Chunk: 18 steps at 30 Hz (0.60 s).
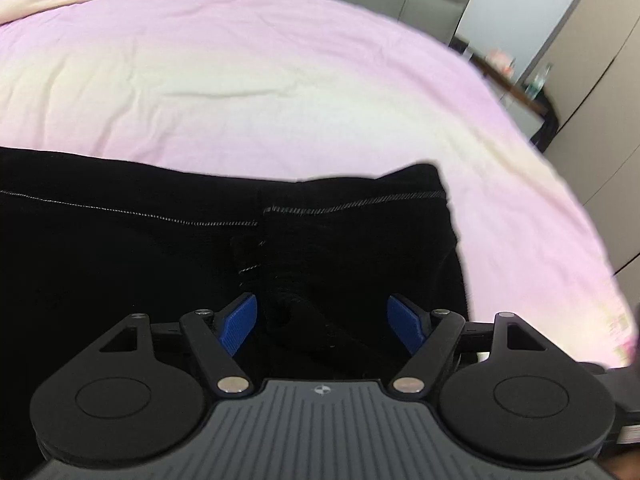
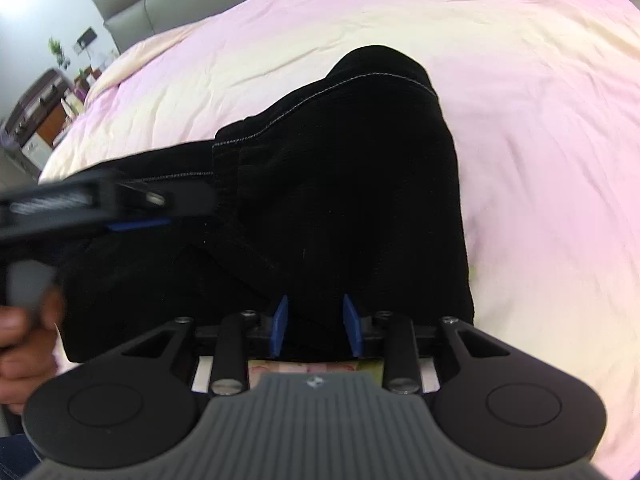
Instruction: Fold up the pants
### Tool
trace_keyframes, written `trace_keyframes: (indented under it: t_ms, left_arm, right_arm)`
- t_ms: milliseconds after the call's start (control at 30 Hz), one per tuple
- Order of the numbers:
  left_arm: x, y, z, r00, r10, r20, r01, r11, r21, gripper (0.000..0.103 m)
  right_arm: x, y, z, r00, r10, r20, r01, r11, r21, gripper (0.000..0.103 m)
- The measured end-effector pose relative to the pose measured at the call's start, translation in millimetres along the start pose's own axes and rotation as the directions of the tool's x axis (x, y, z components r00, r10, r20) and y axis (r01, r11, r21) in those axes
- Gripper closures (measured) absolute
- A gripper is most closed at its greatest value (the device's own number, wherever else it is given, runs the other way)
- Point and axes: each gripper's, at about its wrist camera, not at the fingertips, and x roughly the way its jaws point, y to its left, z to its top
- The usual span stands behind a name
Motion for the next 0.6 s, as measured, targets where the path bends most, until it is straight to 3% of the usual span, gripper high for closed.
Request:
trace_keyframes:
  t_ms: [100, 267, 467, 533, 600]
  left_arm:
    - [31, 0, -11, 0.992, 0.081, -0.094, -0.078, 0.996, 0.044, 0.020]
    - [27, 21, -33, 0.998, 0.016, -0.056, -0.018, 0.999, -0.028, 0.017]
    - [23, 20, -39, 0.999, 0.020, -0.050, -0.021, 0.999, -0.025, 0.017]
    - [20, 17, -37, 0.998, 0.030, -0.052, -0.031, 0.999, -0.017, 0.016]
    - [19, 16, -39, 0.998, 0.034, -0.051, -0.035, 0.999, -0.010, 0.016]
  right_arm:
    - [-16, -6, 2, 0.992, -0.015, 0.123, 0.010, 0.999, 0.036, 0.074]
    - [-19, -18, 9, 0.972, -0.080, 0.220, 0.064, 0.995, 0.078, 0.071]
    - [17, -14, 47, 0.969, -0.019, 0.247, 0.014, 1.000, 0.020, 0.071]
    - [39, -11, 63, 0.972, -0.054, 0.229, 0.061, 0.998, -0.026, 0.071]
    - [71, -11, 67, 0.980, -0.126, 0.155, 0.136, 0.989, -0.060, 0.072]
